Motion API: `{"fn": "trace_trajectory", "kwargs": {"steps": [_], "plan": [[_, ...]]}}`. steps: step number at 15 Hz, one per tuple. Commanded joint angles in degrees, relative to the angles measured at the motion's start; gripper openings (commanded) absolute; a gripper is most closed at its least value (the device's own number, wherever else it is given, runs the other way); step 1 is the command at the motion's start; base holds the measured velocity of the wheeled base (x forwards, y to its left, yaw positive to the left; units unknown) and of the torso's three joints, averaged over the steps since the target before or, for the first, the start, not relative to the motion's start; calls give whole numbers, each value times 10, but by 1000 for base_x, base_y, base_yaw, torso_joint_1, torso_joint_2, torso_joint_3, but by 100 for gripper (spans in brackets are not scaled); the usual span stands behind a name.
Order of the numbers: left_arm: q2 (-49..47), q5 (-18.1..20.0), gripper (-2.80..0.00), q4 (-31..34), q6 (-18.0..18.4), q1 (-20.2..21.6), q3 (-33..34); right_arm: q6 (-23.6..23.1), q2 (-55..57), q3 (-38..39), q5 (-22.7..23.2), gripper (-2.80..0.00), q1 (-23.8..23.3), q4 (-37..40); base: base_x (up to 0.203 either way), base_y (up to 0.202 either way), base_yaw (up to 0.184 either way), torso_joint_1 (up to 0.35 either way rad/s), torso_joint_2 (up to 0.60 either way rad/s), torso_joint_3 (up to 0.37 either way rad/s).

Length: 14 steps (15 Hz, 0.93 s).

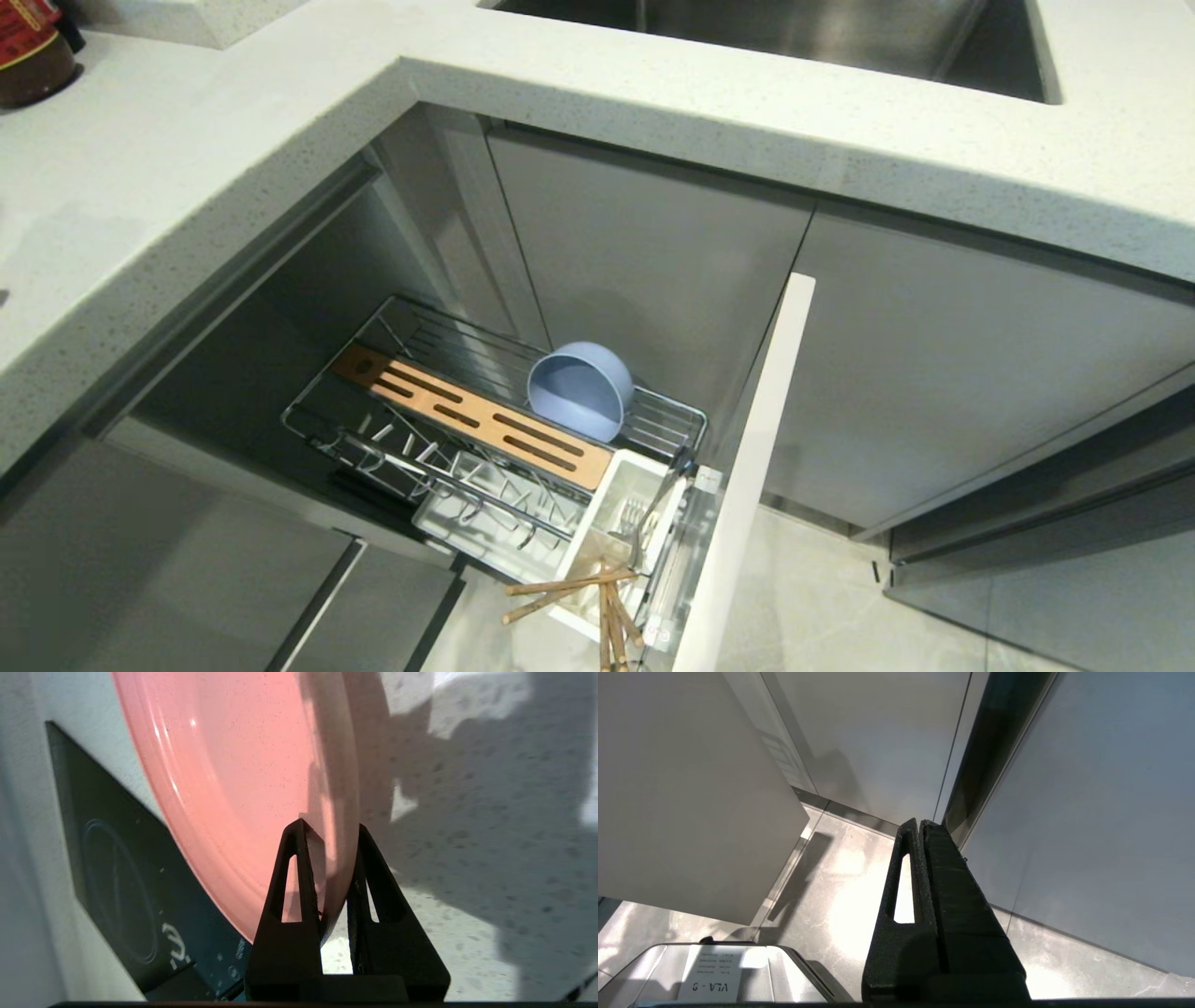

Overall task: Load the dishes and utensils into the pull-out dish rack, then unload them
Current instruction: Take the plate out of the cupboard

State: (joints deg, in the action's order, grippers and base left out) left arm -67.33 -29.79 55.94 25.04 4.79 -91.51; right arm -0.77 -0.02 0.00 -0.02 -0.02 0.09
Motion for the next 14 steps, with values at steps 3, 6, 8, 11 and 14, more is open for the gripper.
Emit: {"fn": "trace_trajectory", "kwargs": {"steps": [3, 6, 8, 11, 14], "plan": [[5, 68, -280, 5, -6, 1, -1, 0, 0, 0, 0, -280, 0, 0, 0, 0, 0, 0, 0, 0], [8, 70, 0, 6, -9, 6, 1, 0, 0, 0, 0, -280, 0, 0, 0, 0, 0, 0, 0, 0], [9, 71, 0, 4, -9, 6, 1, 0, 0, 0, 0, -280, 0, 0, 0, 0, 0, 0, 0, 0], [13, 88, 0, -6, -26, 6, -1, 0, 0, 0, -1, -280, 0, 0, 0, 0, 0, 0, 0, 0], [24, 203, 0, -40, -89, 6, -2, 0, 0, 0, 0, -280, 0, 0, 0, 0, 0, 0, 0, 0]]}}
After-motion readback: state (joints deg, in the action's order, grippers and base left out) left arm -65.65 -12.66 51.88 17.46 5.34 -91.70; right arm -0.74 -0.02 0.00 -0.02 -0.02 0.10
